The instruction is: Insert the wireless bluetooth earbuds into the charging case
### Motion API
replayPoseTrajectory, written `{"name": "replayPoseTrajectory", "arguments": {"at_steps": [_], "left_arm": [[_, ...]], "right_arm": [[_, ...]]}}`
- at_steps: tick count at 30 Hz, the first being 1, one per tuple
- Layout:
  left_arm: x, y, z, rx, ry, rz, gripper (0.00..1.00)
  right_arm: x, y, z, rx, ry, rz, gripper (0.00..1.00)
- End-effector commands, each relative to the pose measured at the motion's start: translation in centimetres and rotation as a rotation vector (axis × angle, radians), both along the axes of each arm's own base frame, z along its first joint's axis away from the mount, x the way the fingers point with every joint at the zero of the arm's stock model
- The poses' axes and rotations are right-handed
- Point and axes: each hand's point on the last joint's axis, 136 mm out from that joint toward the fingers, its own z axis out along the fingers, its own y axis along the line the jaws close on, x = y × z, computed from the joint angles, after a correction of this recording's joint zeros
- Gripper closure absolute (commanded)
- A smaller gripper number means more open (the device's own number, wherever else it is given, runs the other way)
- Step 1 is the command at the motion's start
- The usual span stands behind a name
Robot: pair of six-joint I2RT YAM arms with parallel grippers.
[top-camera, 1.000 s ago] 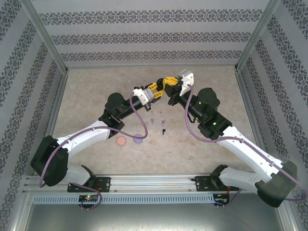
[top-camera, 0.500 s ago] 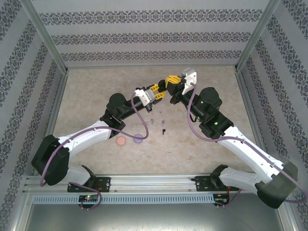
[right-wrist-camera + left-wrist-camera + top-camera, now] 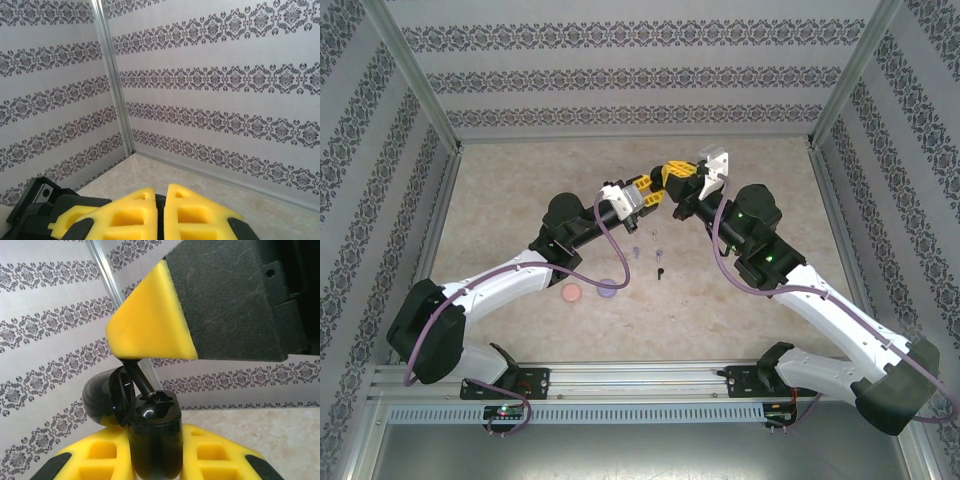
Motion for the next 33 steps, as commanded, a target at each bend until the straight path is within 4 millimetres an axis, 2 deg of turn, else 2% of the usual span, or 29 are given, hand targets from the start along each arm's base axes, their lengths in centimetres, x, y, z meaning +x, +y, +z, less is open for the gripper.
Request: {"name": "replayPoseTrajectory", "arguments": {"at_steps": [1, 12, 20, 33], "left_arm": [[-0.9, -0.7, 2.2, -0.041, -0.038, -0.04, 1.0], [-0.8, -0.7, 2.2, -0.04, -0.038, -0.04, 1.0], [-0.7, -0.9, 1.8, -0.034, -0.026, -0.042, 1.0], [-0.6, -1.0, 1.6, -0.03, -0.026, -0.043, 1.0]], "right_arm": [[-0.5, 0.0, -0.2, 0.022, 0.008, 0.022, 1.0], [-0.5, 0.5, -0.9, 0.021, 0.028, 0.042, 1.0], [-0.7, 0.3, 0.6, 0.031, -0.008, 0.036, 1.0], [-1.2, 0.4, 1.0, 0.045, -0.015, 0.051, 1.0]]}}
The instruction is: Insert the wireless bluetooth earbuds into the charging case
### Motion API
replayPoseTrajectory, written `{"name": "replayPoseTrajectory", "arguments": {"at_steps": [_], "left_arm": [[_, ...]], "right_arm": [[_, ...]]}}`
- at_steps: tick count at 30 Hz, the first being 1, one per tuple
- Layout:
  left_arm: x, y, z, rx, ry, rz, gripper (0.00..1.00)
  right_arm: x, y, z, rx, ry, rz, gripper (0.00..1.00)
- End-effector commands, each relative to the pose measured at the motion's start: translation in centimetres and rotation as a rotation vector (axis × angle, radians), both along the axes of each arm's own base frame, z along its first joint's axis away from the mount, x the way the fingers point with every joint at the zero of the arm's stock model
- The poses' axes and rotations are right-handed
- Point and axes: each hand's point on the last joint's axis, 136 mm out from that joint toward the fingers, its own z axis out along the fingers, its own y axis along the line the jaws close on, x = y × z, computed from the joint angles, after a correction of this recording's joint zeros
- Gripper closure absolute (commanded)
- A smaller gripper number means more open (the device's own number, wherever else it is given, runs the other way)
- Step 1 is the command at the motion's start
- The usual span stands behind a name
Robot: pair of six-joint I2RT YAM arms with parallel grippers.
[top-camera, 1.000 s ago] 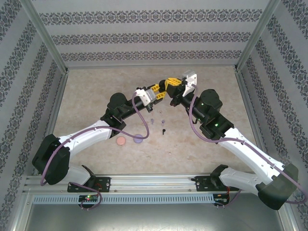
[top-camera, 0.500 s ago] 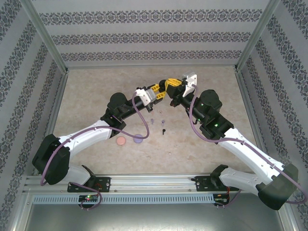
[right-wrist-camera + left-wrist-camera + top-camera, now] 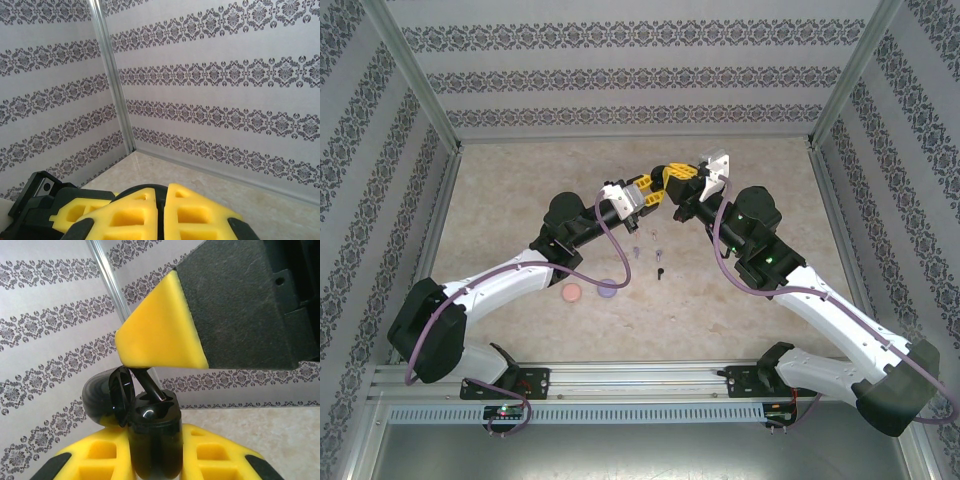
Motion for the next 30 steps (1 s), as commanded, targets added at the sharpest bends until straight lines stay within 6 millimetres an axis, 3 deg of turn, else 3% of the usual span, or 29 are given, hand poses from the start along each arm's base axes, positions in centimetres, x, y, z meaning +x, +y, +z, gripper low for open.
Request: {"name": "replayPoseTrajectory", "arguments": {"at_steps": [1, 21, 30], "left_arm": [[-0.7, -0.9, 1.6, -0.032, -0.028, -0.043, 1.0], [-0.6, -1.1, 1.0, -0.026, -0.012, -0.046, 1.0], [-0.6, -1.0, 1.3, -0.028, -0.023, -0.04, 1.0]], "right_arm": [[-1.2, 0.4, 1.7, 0.038, -0.036, 0.047, 1.0], [-1.5, -0.1, 2.8, 0.053, -0.068, 0.03, 1.0], [-1.2, 0.1, 1.7, 0.038, -0.044, 0.029, 1.0]]}}
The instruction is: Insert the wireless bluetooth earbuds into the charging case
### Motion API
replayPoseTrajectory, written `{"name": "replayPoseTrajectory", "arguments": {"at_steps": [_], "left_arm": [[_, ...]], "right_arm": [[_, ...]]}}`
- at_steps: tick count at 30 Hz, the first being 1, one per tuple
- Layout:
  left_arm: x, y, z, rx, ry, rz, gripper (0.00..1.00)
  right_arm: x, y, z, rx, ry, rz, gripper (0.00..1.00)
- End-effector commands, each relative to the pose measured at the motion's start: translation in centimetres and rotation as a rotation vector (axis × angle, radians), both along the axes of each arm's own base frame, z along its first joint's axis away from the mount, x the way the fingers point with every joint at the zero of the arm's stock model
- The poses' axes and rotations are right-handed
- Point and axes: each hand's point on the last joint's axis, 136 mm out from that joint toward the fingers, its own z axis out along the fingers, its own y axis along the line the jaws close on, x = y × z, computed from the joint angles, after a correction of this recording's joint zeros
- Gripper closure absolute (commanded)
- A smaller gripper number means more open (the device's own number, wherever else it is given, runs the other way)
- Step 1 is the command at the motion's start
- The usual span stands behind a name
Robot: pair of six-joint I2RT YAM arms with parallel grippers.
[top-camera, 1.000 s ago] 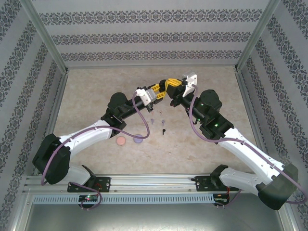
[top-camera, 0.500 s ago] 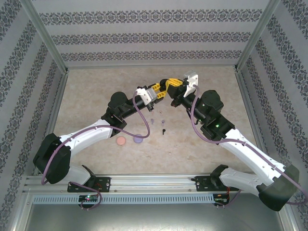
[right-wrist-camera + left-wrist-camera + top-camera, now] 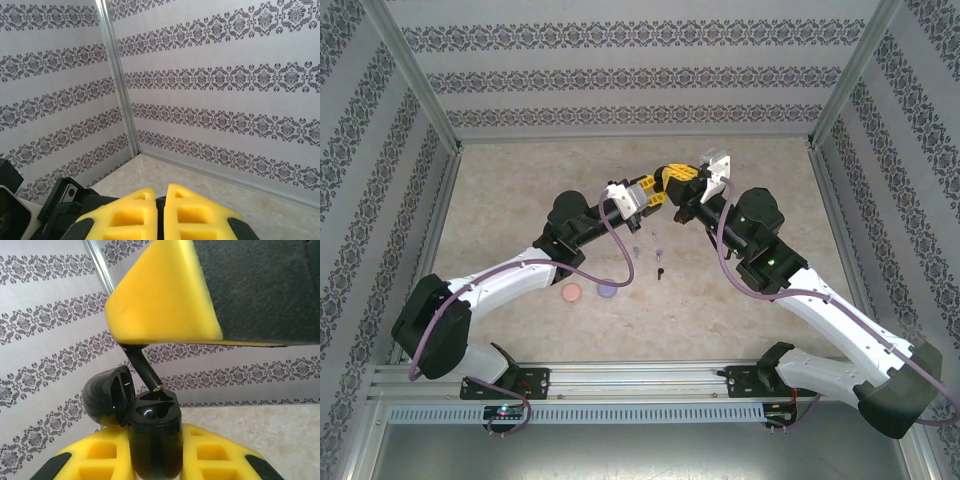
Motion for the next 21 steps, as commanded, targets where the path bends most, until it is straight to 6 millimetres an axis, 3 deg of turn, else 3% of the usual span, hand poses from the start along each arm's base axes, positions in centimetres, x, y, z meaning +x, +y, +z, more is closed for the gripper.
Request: {"name": "replayPoseTrajectory", "arguments": {"at_steps": [1, 21], "left_arm": [[-0.9, -0.4, 1.8, -0.036, -0.032, -0.028, 1.0], [-1.4, -0.1, 3.0, -0.053, -0.053, -0.03, 1.0]], "right_arm": [[-0.6, -0.1, 1.0, 0.028, -0.029, 0.01, 1.0], [0.1, -0.5, -1.0, -0.001, 0.01, -0.02, 1.0]]}}
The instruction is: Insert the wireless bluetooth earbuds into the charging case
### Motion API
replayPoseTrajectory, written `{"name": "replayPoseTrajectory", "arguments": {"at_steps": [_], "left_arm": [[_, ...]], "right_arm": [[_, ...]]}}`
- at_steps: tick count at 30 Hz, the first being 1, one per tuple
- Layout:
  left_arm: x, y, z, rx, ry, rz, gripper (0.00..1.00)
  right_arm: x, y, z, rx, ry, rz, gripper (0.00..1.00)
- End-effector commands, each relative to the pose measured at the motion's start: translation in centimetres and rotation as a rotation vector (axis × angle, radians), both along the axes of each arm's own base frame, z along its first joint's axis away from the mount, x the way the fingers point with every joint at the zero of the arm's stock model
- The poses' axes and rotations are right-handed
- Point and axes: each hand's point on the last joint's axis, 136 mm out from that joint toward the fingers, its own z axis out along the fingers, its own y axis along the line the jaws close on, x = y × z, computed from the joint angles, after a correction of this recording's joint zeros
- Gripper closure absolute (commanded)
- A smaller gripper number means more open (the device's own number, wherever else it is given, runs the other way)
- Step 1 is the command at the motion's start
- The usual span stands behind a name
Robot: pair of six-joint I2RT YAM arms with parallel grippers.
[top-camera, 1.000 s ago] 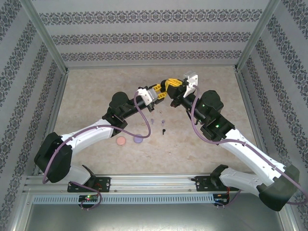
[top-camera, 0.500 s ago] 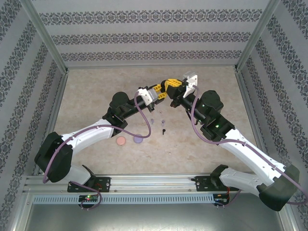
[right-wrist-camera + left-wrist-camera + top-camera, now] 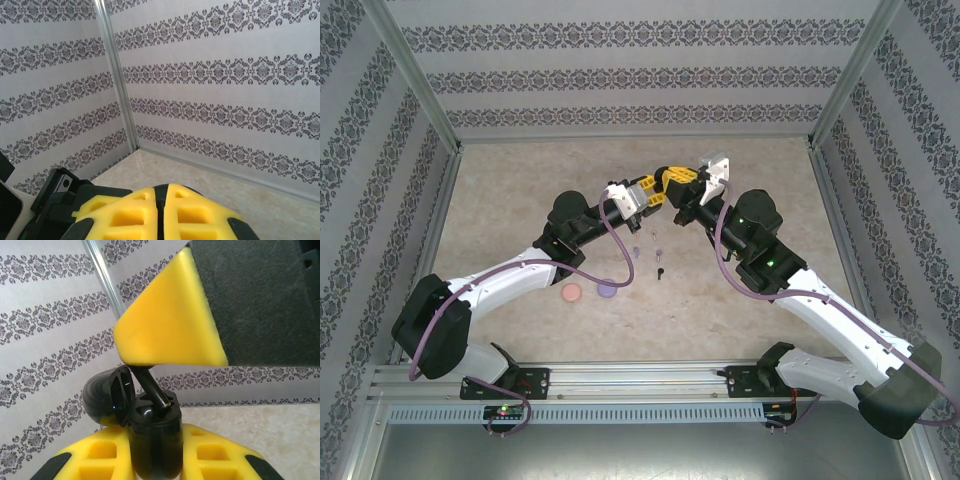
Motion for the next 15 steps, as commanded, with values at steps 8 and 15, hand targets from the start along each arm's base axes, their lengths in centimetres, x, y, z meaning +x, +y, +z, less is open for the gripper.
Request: {"name": "replayPoseTrajectory", "arguments": {"at_steps": [8, 15], "left_arm": [[-1.44, 0.04, 3.31, -0.055, -0.063, -0.026, 1.0], [-1.42, 0.05, 3.5, -0.059, -0.063, -0.025, 1.0]], "right_arm": [[0.32, -1.03, -0.67, -0.001, 0.004, -0.038, 1.0], [0.32, -0.73, -1.17, -0.014, 0.019, -0.018, 1.0]]}}
